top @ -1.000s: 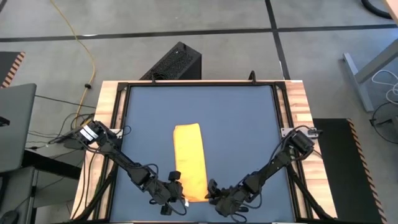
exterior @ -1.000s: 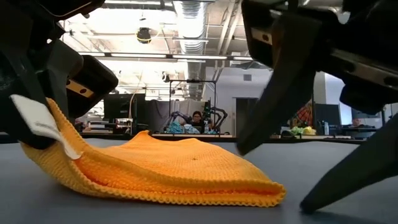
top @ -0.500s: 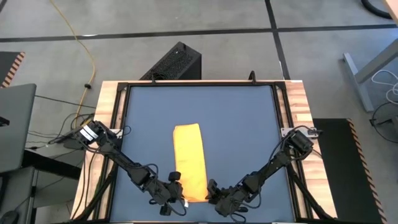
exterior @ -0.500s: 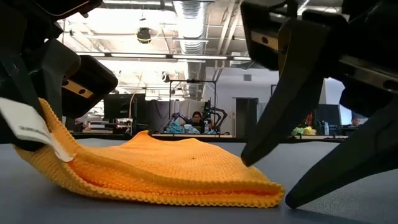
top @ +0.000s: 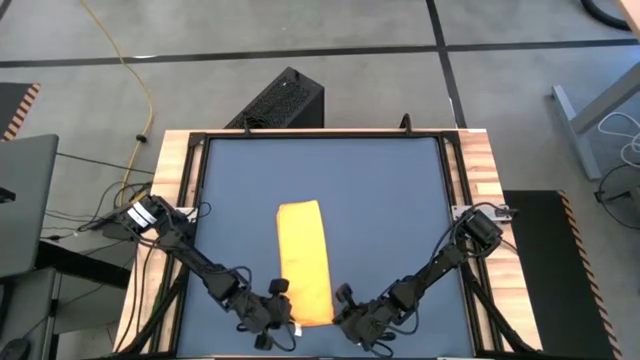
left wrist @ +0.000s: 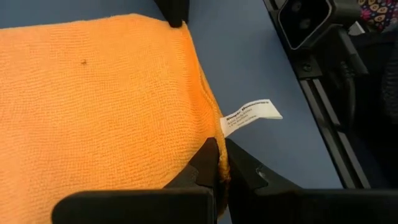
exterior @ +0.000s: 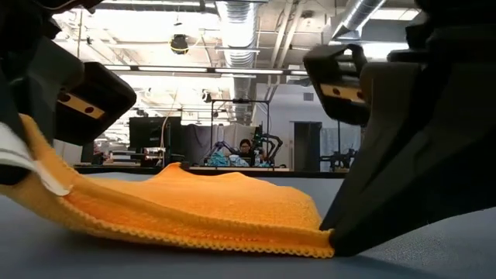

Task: Roll towel
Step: Roll the orange microfiber towel

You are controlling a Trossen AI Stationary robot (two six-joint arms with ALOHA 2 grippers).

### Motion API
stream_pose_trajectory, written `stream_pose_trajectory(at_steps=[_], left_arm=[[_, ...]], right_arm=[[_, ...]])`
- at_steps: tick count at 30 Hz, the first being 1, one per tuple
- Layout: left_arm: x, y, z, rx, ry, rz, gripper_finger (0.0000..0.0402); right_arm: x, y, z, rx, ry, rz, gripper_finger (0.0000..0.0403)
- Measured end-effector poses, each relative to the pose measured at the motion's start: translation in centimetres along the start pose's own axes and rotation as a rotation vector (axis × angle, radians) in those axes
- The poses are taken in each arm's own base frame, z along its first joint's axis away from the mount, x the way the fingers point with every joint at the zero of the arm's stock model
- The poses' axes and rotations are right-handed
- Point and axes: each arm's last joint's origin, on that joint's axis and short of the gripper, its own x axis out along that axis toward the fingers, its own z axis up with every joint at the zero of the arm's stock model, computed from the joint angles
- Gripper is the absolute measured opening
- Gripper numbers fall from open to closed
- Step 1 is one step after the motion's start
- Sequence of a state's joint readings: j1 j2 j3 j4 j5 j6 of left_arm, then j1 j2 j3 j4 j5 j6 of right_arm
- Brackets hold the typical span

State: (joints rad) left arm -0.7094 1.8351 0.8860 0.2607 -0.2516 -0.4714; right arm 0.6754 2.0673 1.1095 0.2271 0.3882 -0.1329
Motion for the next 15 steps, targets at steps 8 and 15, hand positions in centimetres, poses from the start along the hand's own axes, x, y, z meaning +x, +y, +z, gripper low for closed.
stream_pose_trajectory(at_steps=[8,15], left_arm=[[-0.2,-0.5,-0.2,-0.013,-0.008,0.008,0.0],[-0.2,-0.5,-0.2,-0.016,-0.029,0.041,0.0]], right_arm=[[-1.0,-0.7,0.8,0.306,-0.003,0.031,0.0016],[-1.7,-1.6,1.4,0.495,0.013,0.204,0.0011]])
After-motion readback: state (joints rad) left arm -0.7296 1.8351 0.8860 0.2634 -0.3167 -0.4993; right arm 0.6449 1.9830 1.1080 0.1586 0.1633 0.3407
